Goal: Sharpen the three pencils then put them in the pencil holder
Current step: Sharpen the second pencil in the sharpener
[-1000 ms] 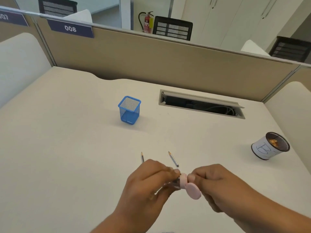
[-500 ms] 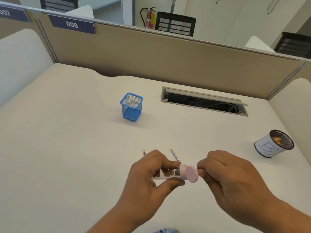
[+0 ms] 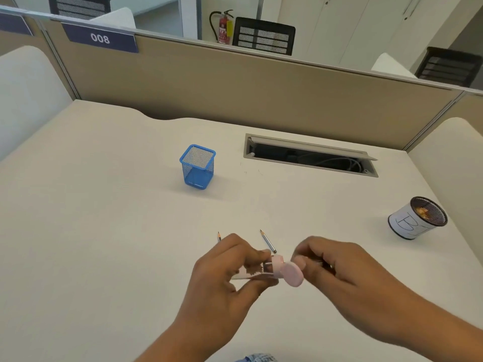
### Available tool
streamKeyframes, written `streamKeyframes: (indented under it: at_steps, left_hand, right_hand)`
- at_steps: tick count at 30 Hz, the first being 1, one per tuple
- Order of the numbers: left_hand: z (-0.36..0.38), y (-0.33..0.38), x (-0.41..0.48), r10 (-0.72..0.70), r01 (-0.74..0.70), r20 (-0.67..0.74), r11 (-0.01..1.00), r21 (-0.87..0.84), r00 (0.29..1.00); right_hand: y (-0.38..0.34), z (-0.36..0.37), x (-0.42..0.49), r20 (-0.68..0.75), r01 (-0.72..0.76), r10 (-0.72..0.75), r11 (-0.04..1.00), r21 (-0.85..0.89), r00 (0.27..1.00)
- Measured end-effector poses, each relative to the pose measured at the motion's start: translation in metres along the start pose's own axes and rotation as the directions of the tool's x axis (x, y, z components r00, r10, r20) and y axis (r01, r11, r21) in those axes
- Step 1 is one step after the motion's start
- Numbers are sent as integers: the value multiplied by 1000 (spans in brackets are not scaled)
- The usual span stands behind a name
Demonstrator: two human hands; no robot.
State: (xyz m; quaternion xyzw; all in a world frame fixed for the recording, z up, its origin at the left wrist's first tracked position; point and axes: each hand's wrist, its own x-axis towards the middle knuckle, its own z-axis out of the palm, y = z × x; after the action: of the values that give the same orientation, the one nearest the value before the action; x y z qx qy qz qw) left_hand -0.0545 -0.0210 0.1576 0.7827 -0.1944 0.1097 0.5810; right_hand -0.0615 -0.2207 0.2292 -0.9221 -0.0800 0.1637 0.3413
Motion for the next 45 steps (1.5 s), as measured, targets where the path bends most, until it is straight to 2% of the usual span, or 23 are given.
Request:
streamKeyframes:
  at_steps: [2, 4, 6, 8, 12, 14, 15, 17, 18, 19, 20, 22, 25, 26, 28, 31, 34, 36, 37, 39, 40, 42, 45]
  left_hand:
    - [-4, 4, 2, -49, 49, 0, 999, -19, 999]
    - [-6, 7, 4, -91, 92, 17, 994, -58, 996]
    - [-6, 10, 4, -131, 134, 36, 986, -102, 991]
    - [-6, 11, 6, -100, 103, 30, 990, -99, 994]
    - [-1, 6, 9, 50, -50, 15, 999, -17, 999]
    - [1, 2, 8, 127, -127, 8, 992, 21, 992]
    - [2, 1, 7, 183, -184, 16, 981, 62, 983]
    - [4, -3, 5, 298, -306, 67, 938, 166, 952]
    - [5, -5, 4, 323, -336, 96, 921, 195, 941]
    - [5, -6, 4, 317, -333, 111, 922, 197, 942]
    - [5, -6, 4, 289, -306, 110, 934, 183, 951]
    - [4, -5, 5, 209, -219, 86, 967, 132, 974]
    - [2, -2, 5, 63, -65, 53, 998, 28, 997]
    - [1, -1, 5, 23, -23, 48, 1000, 1, 999]
    - [0, 2, 5, -37, 38, 41, 998, -45, 998]
    - [1, 6, 5, -128, 132, 41, 984, -116, 991]
    - [6, 6, 6, -88, 88, 6, 994, -58, 996]
    - [8, 5, 8, 64, -62, -27, 997, 45, 998]
    - [9, 4, 7, 155, -151, -26, 983, 104, 988]
    - [10, -1, 6, 302, -300, 22, 933, 198, 953]
    - [10, -2, 6, 323, -325, 45, 922, 212, 945]
    - [10, -2, 6, 255, -259, 43, 953, 157, 966]
    - [10, -2, 7, 84, -85, 40, 996, 32, 996]
  right_hand:
    - [5, -2, -1, -68, 221, -264, 903, -367, 962]
    - [11, -2, -1, -77, 350, -475, 738, -577, 877]
    - [14, 0, 1, -90, 381, -584, 631, -676, 807]
    - [12, 0, 1, -104, 374, -590, 629, -682, 801]
    - [5, 6, -5, -139, 221, -307, 873, -435, 942]
    - [6, 8, -2, -89, 52, -63, 991, -124, 994]
    - [4, 7, -1, -19, -95, 99, 986, 135, 995]
    - [3, 2, 2, 284, -440, 336, 717, 541, 898]
    - [4, 1, 2, 374, -520, 362, 609, 598, 854]
    - [5, 0, 2, 408, -541, 356, 587, 602, 841]
    - [5, 0, 2, 403, -521, 336, 626, 580, 851]
    - [2, 1, 2, 292, -386, 277, 809, 442, 915]
    - [4, 1, 1, 41, -60, 58, 997, 48, 997]
    - [5, 1, -1, -14, 56, -58, 992, -115, 998]
    - [8, -2, -2, -81, 238, -316, 837, -492, 945]
    - [13, 2, 2, -92, 332, -524, 656, -678, 847]
    - [8, 7, 3, -136, 291, -431, 778, -557, 892]
    - [7, 10, 7, -152, 123, -165, 960, -253, 975]
    - [6, 10, 8, -91, -13, 13, 1000, 4, 996]
    - [3, 5, 10, 199, -333, 271, 828, 451, 942]
    - [3, 3, 10, 281, -398, 288, 751, 527, 916]
    - [4, 3, 9, 304, -400, 275, 760, 513, 912]
    - [4, 0, 6, 167, -244, 202, 926, 289, 965]
